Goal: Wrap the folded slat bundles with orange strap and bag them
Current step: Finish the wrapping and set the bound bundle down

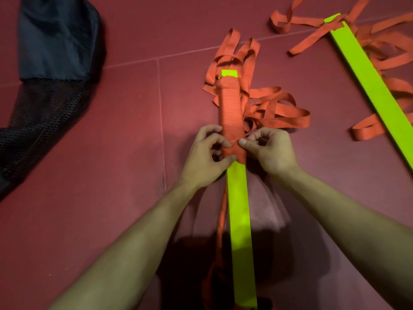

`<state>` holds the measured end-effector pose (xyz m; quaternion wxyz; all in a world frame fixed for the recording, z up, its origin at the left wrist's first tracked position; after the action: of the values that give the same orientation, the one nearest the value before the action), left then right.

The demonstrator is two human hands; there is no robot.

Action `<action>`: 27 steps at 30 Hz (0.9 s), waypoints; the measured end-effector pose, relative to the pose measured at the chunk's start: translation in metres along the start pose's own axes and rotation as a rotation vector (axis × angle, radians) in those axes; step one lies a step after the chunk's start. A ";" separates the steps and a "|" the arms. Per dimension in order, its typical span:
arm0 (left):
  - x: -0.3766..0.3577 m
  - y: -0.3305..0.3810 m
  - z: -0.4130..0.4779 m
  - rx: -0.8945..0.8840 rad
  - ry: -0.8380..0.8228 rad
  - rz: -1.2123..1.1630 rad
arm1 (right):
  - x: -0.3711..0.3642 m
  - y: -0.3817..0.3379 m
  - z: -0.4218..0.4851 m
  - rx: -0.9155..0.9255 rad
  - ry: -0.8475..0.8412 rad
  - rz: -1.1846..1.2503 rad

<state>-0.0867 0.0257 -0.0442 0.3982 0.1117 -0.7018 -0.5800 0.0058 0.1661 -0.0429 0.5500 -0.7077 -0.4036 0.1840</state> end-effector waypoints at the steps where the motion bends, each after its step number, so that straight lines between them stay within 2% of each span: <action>1: 0.001 0.000 0.002 -0.012 -0.017 0.027 | 0.000 0.000 0.001 0.001 -0.004 -0.004; 8: 0.008 0.002 -0.001 -0.092 -0.038 0.124 | 0.002 -0.002 0.003 -0.004 0.002 -0.082; 15: -0.028 0.008 -0.010 0.061 0.104 0.134 | 0.002 -0.003 0.003 0.036 0.033 -0.172; 20: -0.028 0.003 -0.013 0.055 0.226 0.075 | 0.002 -0.003 0.007 0.030 -0.050 -0.163; 24: -0.026 0.007 -0.017 0.043 0.272 0.029 | -0.003 -0.006 0.003 -0.082 -0.077 0.023; 27: -0.026 0.008 -0.016 0.045 0.294 0.004 | -0.009 -0.004 -0.003 -0.187 0.019 0.236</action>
<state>-0.0566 0.0326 -0.0481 0.4953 0.2031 -0.6488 -0.5408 0.0008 0.1578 -0.0402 0.4600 -0.8000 -0.3279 0.2022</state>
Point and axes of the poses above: each hand's wrist, its own z-axis towards the middle knuckle, its own x-axis out of the back of the hand, y = z × x, the point moved 4 cm from there along z, towards the middle knuckle, and after that the axes turned 1 degree about z, right-handed, at the moved point
